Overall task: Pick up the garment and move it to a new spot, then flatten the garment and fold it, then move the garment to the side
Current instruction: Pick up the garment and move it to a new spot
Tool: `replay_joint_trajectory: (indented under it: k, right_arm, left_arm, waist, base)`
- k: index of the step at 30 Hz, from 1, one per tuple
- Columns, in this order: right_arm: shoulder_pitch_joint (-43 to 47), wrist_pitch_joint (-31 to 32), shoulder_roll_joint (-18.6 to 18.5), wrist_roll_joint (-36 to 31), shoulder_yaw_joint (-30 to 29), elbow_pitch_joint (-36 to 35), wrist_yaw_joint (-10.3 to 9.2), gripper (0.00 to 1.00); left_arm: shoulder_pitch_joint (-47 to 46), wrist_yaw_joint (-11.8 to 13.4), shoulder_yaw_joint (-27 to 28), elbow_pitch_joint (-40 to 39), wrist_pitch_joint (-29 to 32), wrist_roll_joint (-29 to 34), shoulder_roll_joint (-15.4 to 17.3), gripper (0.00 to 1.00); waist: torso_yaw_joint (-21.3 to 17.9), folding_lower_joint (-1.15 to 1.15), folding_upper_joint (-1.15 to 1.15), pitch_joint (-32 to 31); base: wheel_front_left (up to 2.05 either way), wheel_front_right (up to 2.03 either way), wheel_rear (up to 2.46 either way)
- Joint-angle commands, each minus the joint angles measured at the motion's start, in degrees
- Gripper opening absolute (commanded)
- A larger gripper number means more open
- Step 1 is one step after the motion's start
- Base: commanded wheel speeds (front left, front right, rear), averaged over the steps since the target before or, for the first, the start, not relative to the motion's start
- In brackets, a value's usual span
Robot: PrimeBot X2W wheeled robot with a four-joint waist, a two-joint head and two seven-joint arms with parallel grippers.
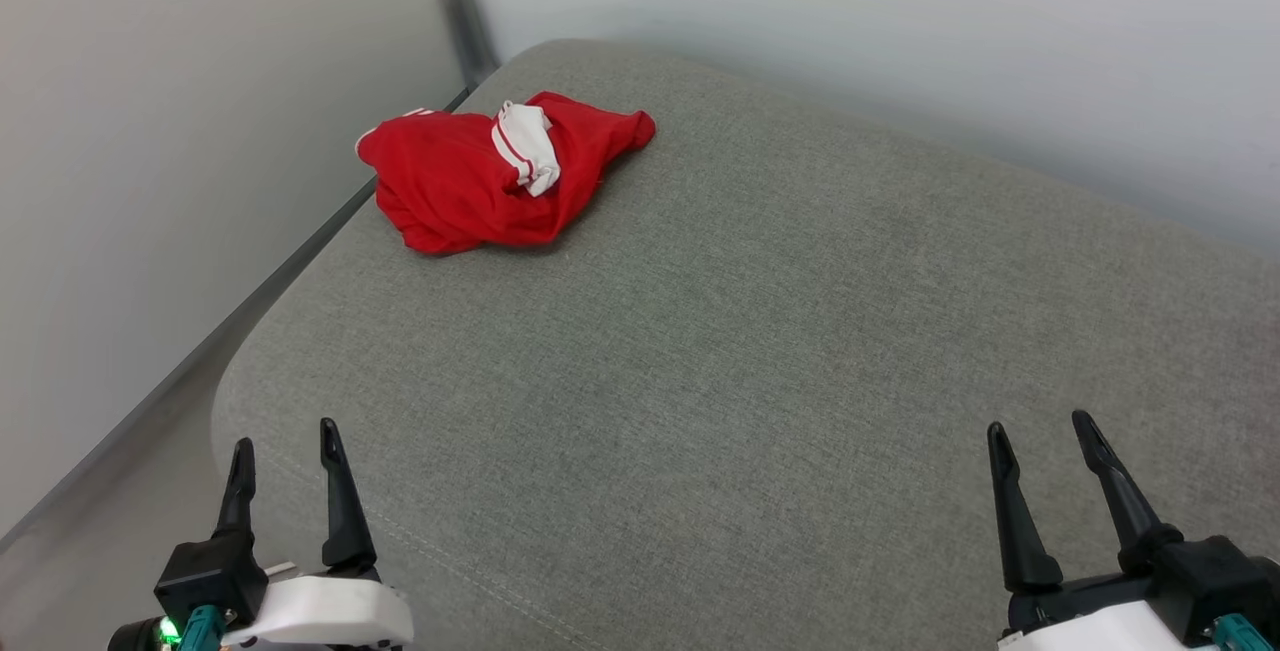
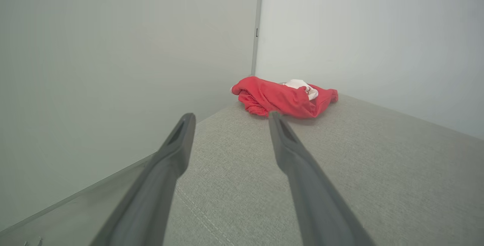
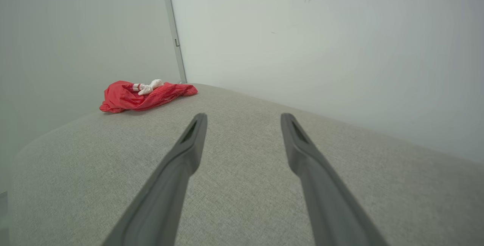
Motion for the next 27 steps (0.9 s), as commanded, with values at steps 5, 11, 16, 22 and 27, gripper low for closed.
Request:
replay_joint_trajectory:
  k: [5, 11, 16, 22, 27]
  right_arm:
    - [-0.59, -0.14, 0.01, -0.69, -0.08, -0.1, -0.04, 1.0]
    - [-1.34, -0.14, 0.0, -2.3, -0.7, -1.32, -0.04, 1.0]
    - [-3.85, -0.13, 0.0, -4.75, -1.68, -2.86, -0.04, 1.0]
    - [-7.36, -0.14, -0.01, -7.61, -2.75, -5.44, -0.04, 1.0]
    - [-9.72, -0.14, -0.01, -9.35, -3.68, -8.45, -0.04, 1.0]
  left_arm:
    - [-0.84, 0.16, 0.57, 0.42, -0.16, -0.03, -0.04, 1.0]
    - [-8.32, -3.58, 2.79, 2.72, -0.16, 2.24, 1.22, 1.0]
    - [-19.87, -7.22, 5.39, 6.97, -0.16, 2.58, 5.04, 1.0]
    - [-35.02, -9.79, 9.22, 13.06, -0.16, 1.53, 9.93, 1.0]
    - [-46.77, -11.28, 11.51, 18.59, -0.15, 0.08, 14.68, 1.0]
  waist:
    - [-0.14, -0.01, 0.0, 0.39]
    - [-1.66, -0.01, 0.0, 3.33]
    - [-4.22, -0.01, 0.0, 8.88]
    - [-7.91, -0.01, 0.0, 16.39]
    - [-10.78, -0.01, 0.0, 22.18]
  base:
    - [0.0, 0.0, 0.0]
    - [0.0, 0.0, 0.0]
    - [0.0, 0.0, 0.0]
    - [0.0, 0.0, 0.0]
    - [0.0, 0.0, 0.0]
